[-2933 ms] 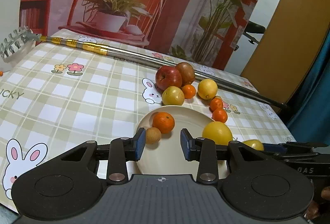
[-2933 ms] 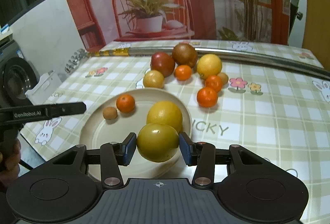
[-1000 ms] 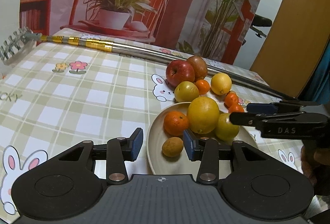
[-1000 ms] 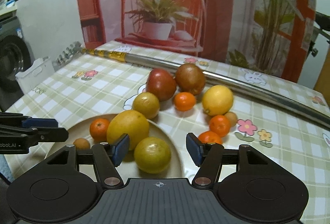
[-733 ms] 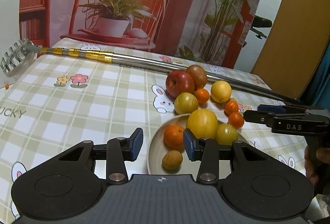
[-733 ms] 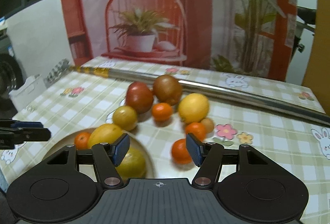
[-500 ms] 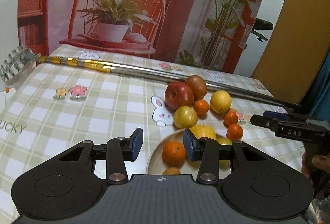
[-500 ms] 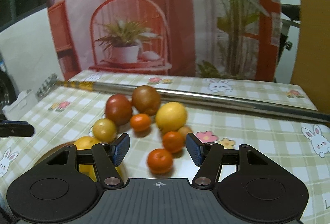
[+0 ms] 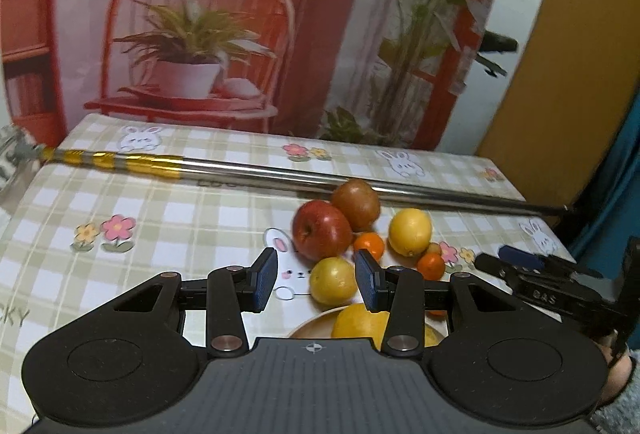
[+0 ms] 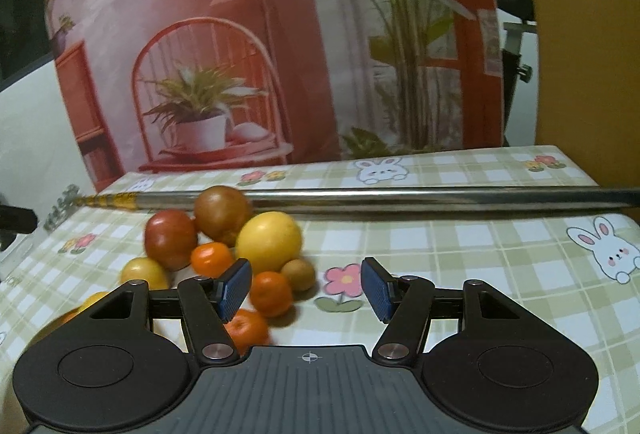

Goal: Organize fruits
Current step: 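Move both tools back over the fruit pile beside the plate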

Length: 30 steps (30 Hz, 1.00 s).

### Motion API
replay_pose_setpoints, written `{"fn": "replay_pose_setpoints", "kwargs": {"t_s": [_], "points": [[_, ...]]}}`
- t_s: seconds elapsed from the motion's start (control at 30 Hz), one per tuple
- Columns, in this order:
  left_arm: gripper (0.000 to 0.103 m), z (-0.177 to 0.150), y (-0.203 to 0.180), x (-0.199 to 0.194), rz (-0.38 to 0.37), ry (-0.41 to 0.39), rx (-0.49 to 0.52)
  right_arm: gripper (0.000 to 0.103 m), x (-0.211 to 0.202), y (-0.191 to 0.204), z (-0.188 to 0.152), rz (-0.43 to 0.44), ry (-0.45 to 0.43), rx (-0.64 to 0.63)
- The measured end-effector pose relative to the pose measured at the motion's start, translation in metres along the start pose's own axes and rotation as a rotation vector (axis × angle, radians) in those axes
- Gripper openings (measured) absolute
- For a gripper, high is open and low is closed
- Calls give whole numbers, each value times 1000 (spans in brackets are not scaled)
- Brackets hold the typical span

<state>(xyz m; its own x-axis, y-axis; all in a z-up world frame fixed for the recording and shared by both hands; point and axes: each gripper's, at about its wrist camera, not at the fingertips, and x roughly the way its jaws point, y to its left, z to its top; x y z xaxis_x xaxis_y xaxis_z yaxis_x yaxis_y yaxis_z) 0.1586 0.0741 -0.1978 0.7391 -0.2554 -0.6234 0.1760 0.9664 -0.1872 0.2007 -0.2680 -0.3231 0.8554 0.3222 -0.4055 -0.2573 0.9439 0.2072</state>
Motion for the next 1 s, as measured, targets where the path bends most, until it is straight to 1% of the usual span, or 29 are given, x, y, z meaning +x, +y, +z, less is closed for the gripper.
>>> {"fn": "replay_pose_setpoints", "kwargs": {"t_s": [0.13,0.27,0.4,0.53,0.8,1.0], "points": [[45,5,-10,15,4,18,56,57,12,-10,-5,-20,-11,19],[45,10,-18,33,-26,50,75,57,19,-14,-11,-45,-13,13],[45,13,-28,51,-55,71,104,57,23,-19,-18,-57,-5,36],[45,12,-33,66,-88,98,107,58,24,-20,-19,-55,-11,46],[45,8,-33,84,-93,137,101,60,24,-18,-21,-40,-9,38],[44,9,-36,98,-100,159,119,62,22,-14,-22,-49,-20,16]]}}
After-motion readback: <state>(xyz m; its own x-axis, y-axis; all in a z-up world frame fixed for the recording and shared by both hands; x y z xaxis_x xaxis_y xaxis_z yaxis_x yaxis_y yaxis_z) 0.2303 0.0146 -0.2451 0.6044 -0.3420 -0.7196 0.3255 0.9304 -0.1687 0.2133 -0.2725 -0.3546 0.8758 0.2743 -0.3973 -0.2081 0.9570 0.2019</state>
